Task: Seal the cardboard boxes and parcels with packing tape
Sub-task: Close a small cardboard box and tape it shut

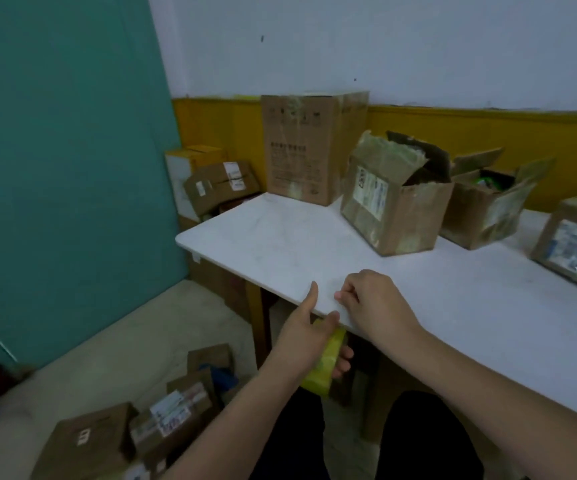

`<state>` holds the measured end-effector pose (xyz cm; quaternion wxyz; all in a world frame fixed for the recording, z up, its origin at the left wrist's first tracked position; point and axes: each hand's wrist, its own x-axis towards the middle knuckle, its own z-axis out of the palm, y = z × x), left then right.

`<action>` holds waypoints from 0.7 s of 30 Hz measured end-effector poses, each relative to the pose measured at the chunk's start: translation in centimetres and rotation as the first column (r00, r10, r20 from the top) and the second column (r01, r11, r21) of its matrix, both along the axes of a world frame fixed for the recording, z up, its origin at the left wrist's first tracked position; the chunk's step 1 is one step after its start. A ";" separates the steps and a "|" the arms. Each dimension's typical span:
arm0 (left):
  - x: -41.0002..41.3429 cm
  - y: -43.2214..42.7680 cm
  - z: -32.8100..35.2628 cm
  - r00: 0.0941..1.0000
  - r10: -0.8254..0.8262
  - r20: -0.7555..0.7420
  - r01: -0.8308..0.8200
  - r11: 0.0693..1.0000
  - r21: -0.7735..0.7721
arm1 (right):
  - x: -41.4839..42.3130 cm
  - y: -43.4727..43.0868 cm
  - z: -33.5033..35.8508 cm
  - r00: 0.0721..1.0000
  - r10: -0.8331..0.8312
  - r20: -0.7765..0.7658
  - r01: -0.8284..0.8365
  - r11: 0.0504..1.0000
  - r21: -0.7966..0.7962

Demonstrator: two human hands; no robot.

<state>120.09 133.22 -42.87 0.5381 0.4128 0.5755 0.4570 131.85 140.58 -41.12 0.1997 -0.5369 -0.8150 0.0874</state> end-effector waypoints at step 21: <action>2.2 9.3 0.3 0.043 0.246 -0.968 0.075 0.966 0.249 | 7.2 1.2 0.0 0.983 -0.185 0.002 0.181 0.968 0.175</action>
